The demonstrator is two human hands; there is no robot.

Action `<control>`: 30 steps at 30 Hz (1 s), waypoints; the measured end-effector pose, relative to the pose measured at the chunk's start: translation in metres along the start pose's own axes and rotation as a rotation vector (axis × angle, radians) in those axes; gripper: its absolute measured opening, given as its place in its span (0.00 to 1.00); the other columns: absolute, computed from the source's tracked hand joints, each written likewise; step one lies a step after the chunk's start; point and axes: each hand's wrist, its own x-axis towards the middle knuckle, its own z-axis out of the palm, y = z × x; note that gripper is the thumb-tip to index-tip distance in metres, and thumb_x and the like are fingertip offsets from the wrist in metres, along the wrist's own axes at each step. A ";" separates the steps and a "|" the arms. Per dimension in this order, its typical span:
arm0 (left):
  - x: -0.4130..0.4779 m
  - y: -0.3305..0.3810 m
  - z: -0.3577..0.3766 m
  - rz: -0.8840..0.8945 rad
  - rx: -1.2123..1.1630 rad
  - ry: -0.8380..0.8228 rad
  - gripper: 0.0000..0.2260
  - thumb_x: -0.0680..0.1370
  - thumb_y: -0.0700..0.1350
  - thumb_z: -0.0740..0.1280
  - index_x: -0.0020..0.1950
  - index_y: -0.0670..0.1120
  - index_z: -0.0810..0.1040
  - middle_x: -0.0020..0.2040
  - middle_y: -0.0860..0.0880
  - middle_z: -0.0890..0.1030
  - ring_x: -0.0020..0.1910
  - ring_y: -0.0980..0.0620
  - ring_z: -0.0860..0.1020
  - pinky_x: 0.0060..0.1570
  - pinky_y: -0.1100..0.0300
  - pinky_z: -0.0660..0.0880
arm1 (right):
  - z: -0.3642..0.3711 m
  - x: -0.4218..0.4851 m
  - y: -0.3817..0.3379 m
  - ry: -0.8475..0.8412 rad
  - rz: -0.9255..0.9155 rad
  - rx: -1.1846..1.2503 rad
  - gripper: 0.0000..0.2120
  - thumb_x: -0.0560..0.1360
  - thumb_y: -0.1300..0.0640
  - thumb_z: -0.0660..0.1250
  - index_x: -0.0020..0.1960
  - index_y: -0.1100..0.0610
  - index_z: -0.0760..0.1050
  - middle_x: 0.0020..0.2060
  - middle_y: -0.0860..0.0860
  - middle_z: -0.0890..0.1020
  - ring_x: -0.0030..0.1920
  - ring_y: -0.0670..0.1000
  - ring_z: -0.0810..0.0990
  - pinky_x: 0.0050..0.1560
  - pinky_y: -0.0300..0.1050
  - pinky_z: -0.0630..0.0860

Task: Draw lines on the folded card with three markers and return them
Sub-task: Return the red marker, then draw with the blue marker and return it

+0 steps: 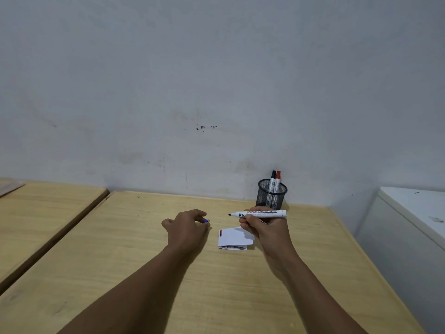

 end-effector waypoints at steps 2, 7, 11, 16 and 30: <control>-0.003 0.001 0.000 0.000 0.030 0.002 0.13 0.73 0.52 0.70 0.58 0.58 0.79 0.48 0.60 0.83 0.53 0.59 0.76 0.54 0.54 0.54 | 0.003 0.002 -0.001 -0.030 -0.024 -0.037 0.07 0.73 0.71 0.73 0.50 0.71 0.79 0.40 0.61 0.86 0.42 0.56 0.85 0.50 0.49 0.83; -0.027 0.005 0.000 0.137 0.097 0.226 0.11 0.72 0.57 0.71 0.53 0.59 0.76 0.54 0.59 0.76 0.56 0.55 0.71 0.55 0.51 0.57 | 0.018 0.015 0.001 -0.036 -0.037 -0.182 0.07 0.76 0.63 0.73 0.53 0.63 0.81 0.37 0.57 0.86 0.37 0.52 0.84 0.43 0.48 0.83; -0.048 0.012 0.003 0.221 0.202 0.102 0.11 0.70 0.62 0.67 0.47 0.59 0.78 0.49 0.61 0.76 0.55 0.57 0.70 0.53 0.54 0.54 | 0.031 0.025 0.015 -0.090 -0.028 -0.387 0.09 0.79 0.55 0.69 0.50 0.62 0.80 0.34 0.55 0.82 0.31 0.51 0.80 0.33 0.49 0.79; -0.044 0.008 0.008 0.172 0.205 -0.049 0.16 0.70 0.64 0.67 0.55 0.61 0.80 0.57 0.60 0.79 0.60 0.54 0.69 0.52 0.53 0.55 | 0.029 0.030 0.038 -0.123 0.054 -0.476 0.09 0.82 0.51 0.64 0.51 0.57 0.73 0.36 0.53 0.81 0.32 0.50 0.76 0.29 0.45 0.73; -0.044 0.001 0.016 0.172 0.264 -0.052 0.17 0.71 0.65 0.64 0.54 0.60 0.81 0.62 0.60 0.77 0.63 0.54 0.67 0.63 0.42 0.59 | 0.026 0.031 0.056 -0.111 -0.071 -0.695 0.08 0.82 0.48 0.63 0.50 0.52 0.72 0.41 0.49 0.85 0.37 0.47 0.83 0.45 0.53 0.82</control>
